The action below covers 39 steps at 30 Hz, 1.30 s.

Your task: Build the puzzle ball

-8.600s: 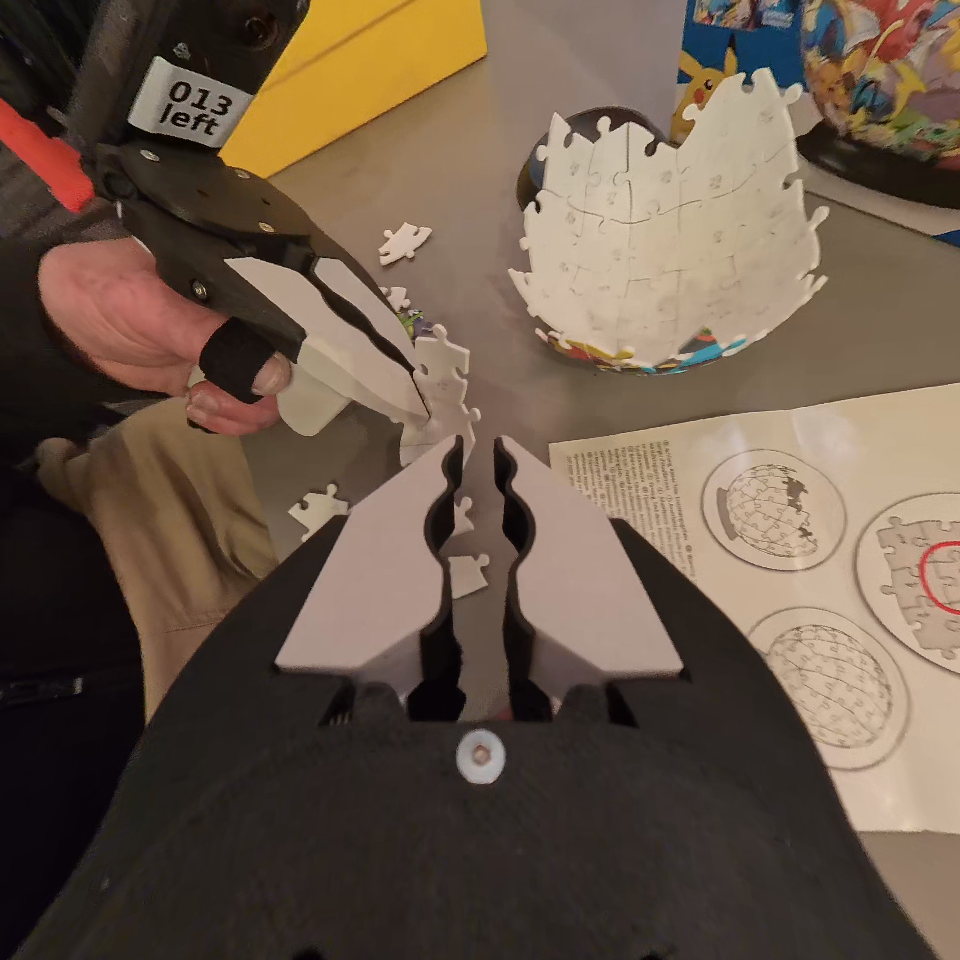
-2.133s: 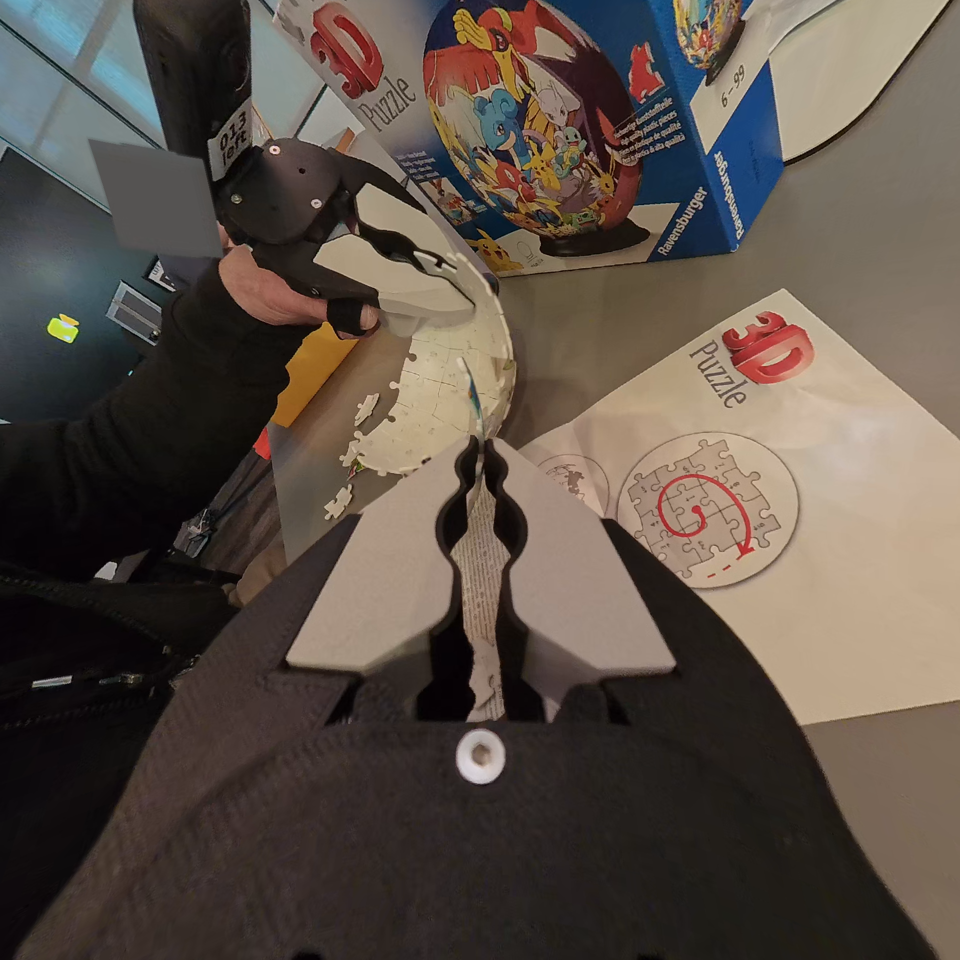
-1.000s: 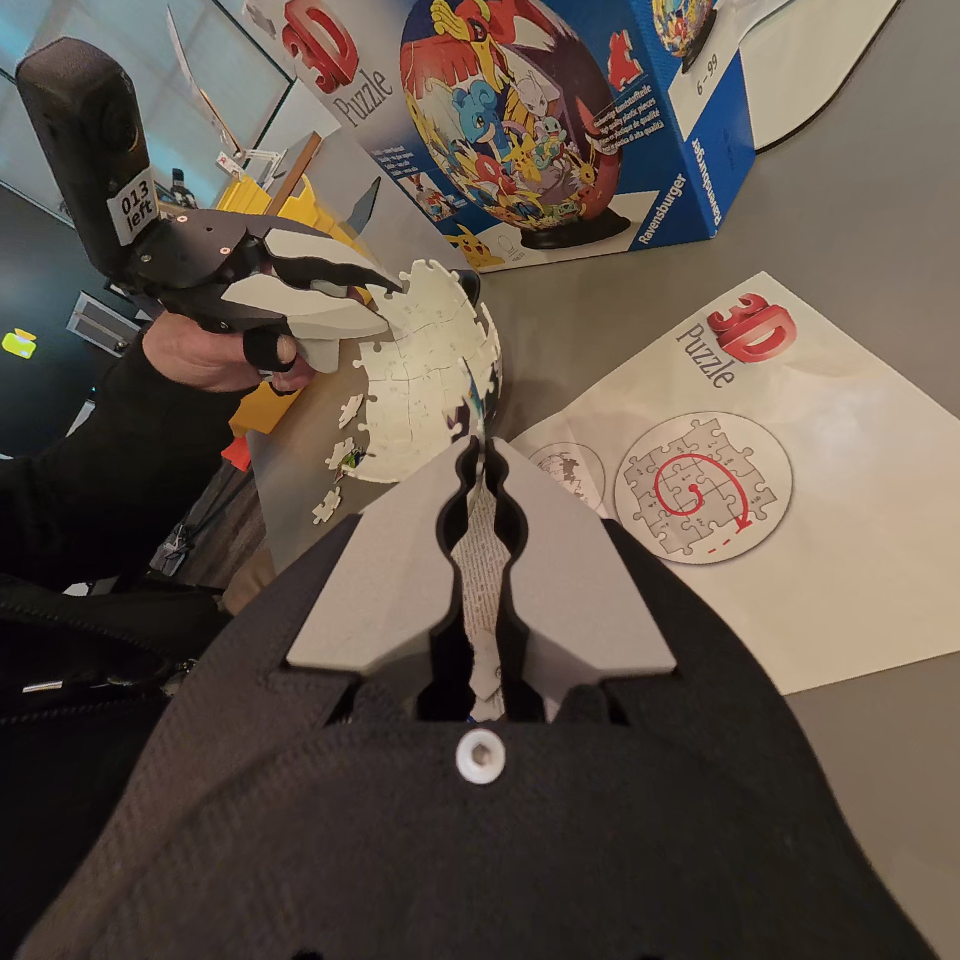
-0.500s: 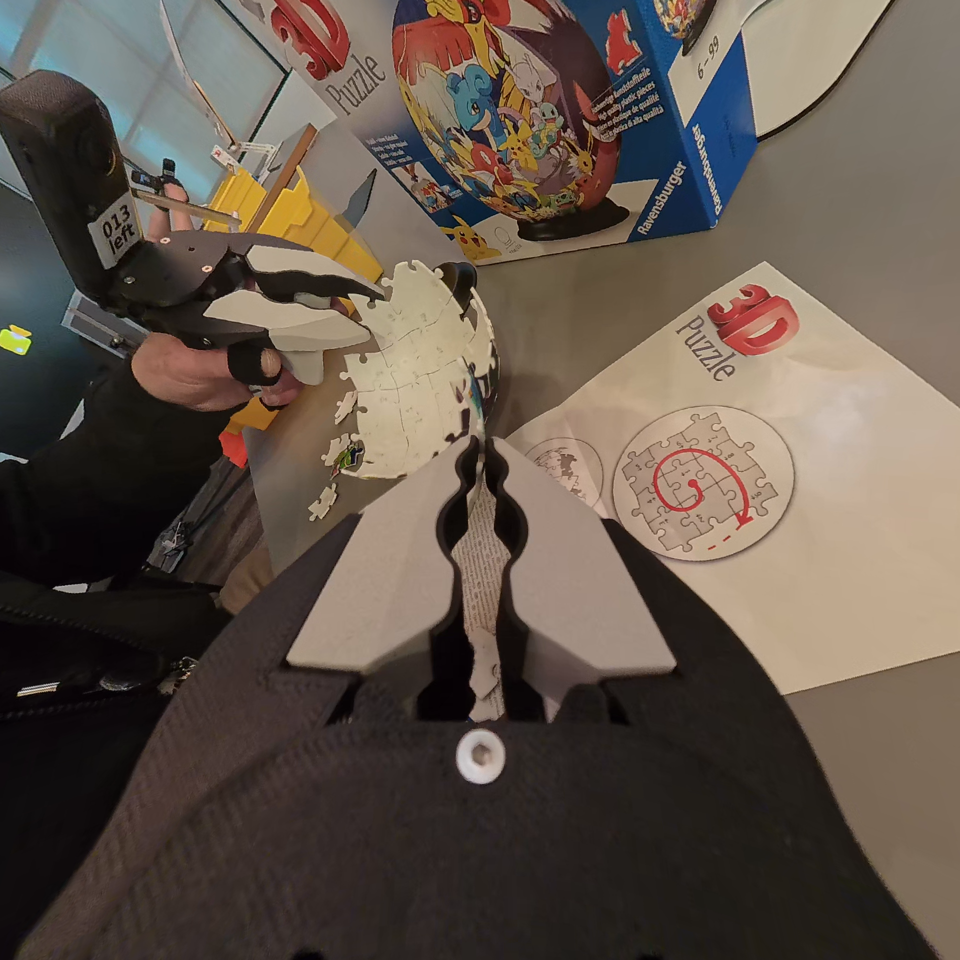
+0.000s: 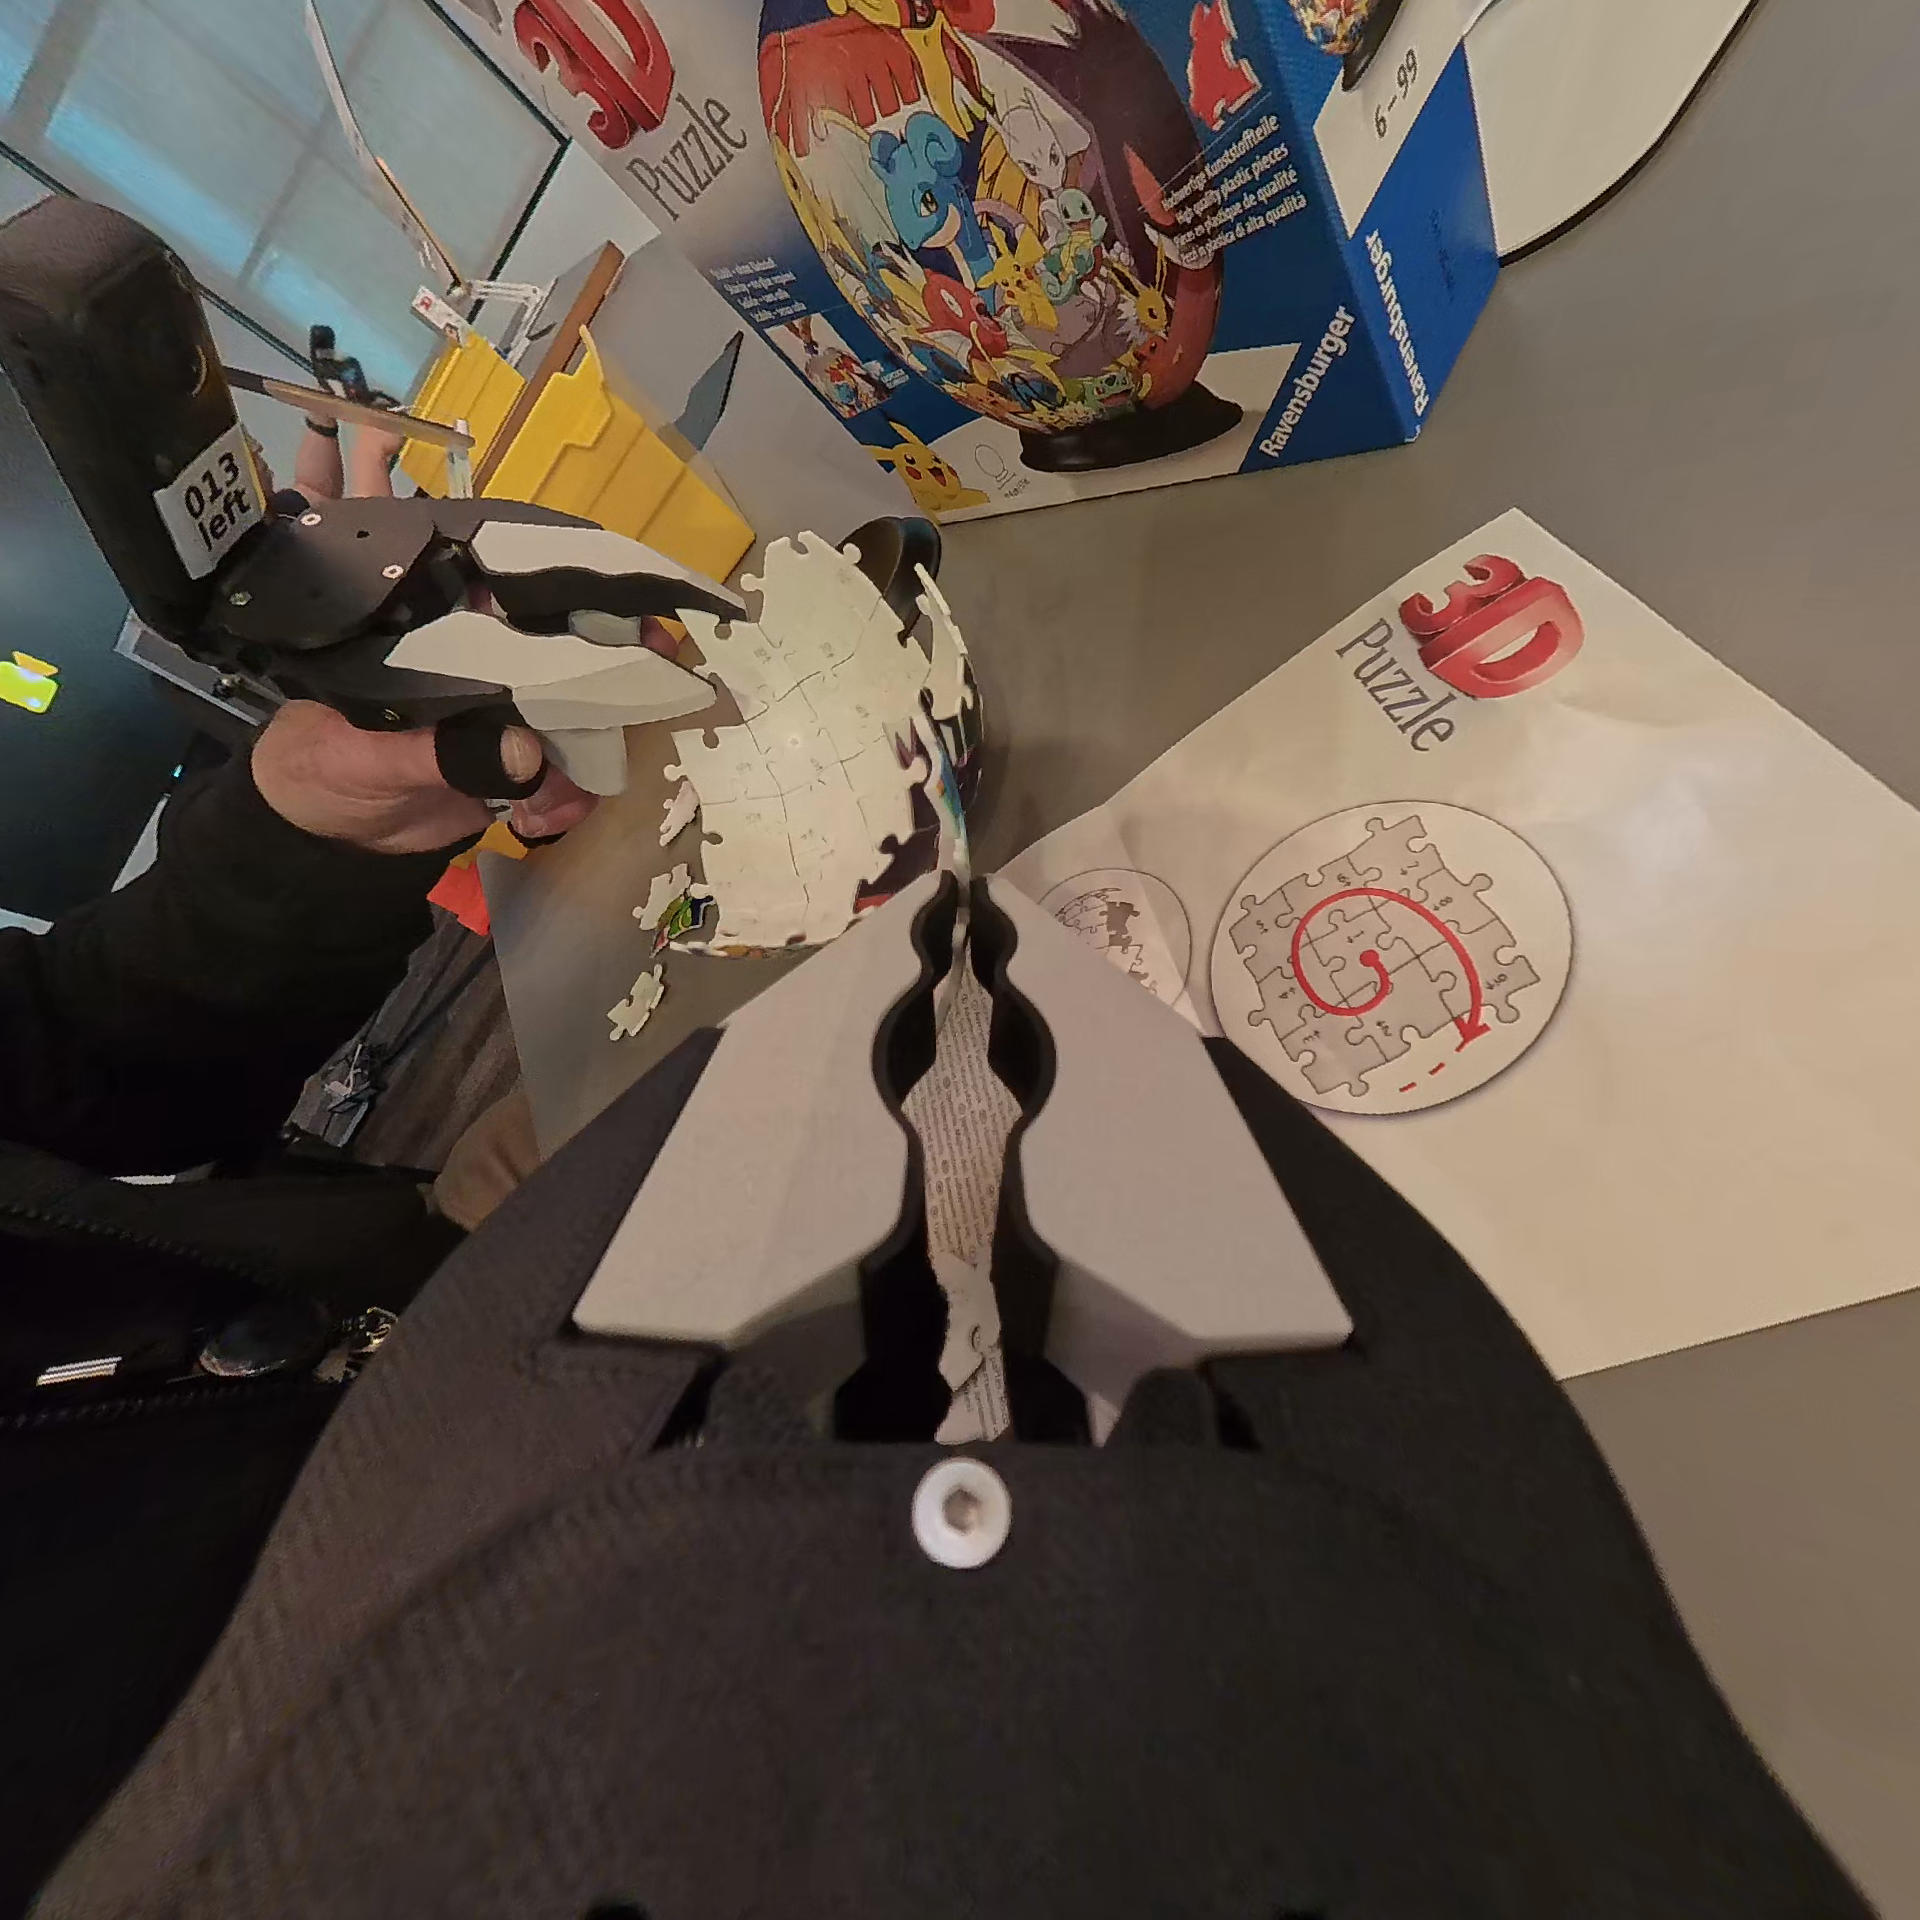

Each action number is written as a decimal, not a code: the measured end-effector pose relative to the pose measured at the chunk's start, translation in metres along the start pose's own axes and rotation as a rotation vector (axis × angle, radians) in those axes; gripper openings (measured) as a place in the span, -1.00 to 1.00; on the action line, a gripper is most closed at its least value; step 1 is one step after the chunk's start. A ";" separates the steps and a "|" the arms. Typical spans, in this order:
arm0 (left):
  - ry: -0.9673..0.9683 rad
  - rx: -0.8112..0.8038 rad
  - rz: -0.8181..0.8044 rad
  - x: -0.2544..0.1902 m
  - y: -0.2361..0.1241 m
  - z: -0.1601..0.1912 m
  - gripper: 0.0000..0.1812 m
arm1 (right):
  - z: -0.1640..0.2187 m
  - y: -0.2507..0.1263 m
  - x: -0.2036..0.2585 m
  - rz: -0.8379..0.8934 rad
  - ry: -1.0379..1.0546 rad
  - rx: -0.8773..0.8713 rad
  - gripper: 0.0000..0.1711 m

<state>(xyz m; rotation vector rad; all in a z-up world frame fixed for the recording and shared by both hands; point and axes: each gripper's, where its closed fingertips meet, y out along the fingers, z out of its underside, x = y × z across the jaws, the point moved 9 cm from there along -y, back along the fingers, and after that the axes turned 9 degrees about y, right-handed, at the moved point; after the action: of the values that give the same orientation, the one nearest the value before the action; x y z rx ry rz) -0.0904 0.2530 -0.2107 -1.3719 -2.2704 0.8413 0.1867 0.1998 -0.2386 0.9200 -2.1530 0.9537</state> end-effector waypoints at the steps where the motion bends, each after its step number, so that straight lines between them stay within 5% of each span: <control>1: -0.003 -0.003 -0.003 0.000 -0.001 0.000 -0.62 | 0.000 0.000 0.000 0.000 0.000 0.000 -0.99; 39: 0.011 -0.016 0.000 -0.052 -0.015 0.021 -0.48 | -0.001 -0.005 -0.004 0.010 0.010 -0.014 -0.99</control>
<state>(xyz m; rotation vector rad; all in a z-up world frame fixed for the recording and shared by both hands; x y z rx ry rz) -0.0885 0.1948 -0.2165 -1.3801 -2.2736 0.8161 0.1931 0.1996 -0.2386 0.8968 -2.1557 0.9446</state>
